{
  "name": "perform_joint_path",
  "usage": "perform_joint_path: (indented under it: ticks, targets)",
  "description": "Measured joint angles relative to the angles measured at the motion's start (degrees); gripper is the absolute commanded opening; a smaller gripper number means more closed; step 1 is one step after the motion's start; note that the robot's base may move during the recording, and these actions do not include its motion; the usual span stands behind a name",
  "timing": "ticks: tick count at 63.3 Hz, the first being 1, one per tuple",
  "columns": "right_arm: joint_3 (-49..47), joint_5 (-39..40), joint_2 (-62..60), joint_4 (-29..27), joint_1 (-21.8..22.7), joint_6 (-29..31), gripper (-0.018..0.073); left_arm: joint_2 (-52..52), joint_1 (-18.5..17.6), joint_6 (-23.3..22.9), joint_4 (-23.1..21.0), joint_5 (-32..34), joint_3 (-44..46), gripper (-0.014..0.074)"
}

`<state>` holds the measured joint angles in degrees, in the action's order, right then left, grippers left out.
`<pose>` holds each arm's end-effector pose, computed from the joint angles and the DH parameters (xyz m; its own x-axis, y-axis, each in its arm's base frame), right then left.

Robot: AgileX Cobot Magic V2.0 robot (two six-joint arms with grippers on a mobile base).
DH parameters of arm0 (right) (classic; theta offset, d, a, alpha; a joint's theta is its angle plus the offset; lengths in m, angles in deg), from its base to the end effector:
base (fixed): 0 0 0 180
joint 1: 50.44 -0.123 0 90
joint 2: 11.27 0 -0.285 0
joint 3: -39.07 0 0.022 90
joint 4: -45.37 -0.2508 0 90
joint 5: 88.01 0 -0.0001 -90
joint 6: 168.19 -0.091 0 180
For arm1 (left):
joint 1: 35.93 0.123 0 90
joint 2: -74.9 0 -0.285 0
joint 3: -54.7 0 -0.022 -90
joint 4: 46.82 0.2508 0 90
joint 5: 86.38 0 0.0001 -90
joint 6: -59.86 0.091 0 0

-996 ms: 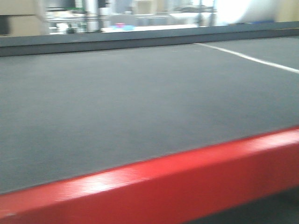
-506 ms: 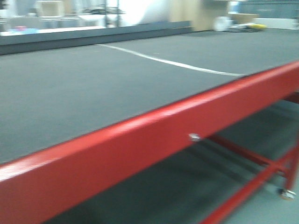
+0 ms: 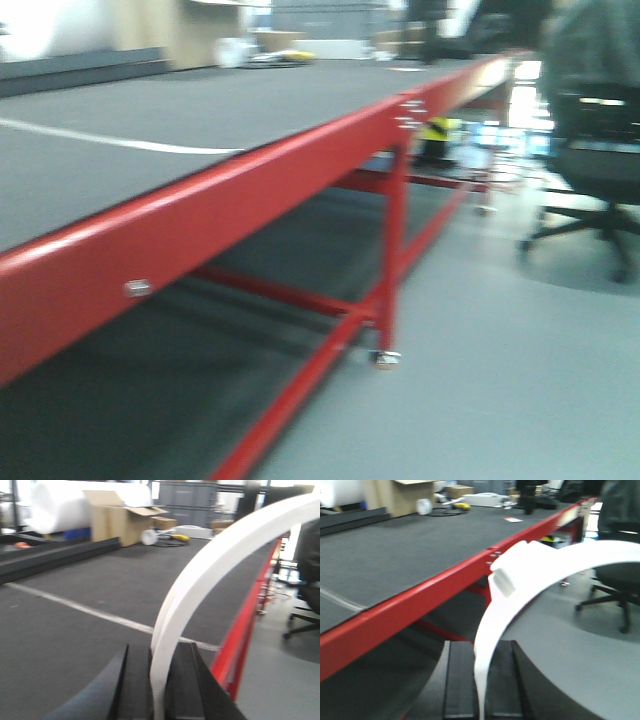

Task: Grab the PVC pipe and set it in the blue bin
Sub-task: 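Drive the base away from the table toward the shelf of blue bins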

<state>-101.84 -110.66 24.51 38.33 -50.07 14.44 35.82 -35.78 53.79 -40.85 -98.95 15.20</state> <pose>0.0953 0.0037 0.3646 -0.1306 0.0683 -0.9891 -0.0316 0.9968 0.0730 0.1112 0.0024 0.3721 -0.0188 -0.0043 -0.9998 -0.0253 0.9997 -0.0038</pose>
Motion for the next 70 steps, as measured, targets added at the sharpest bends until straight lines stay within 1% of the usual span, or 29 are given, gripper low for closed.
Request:
perform_joint_path:
  ticks: [70]
  targets:
    - [0.00,0.00,-0.02,0.00,0.00,0.00,-0.0169,0.00,0.00,0.00,0.00,0.00,0.00,-0.0111]
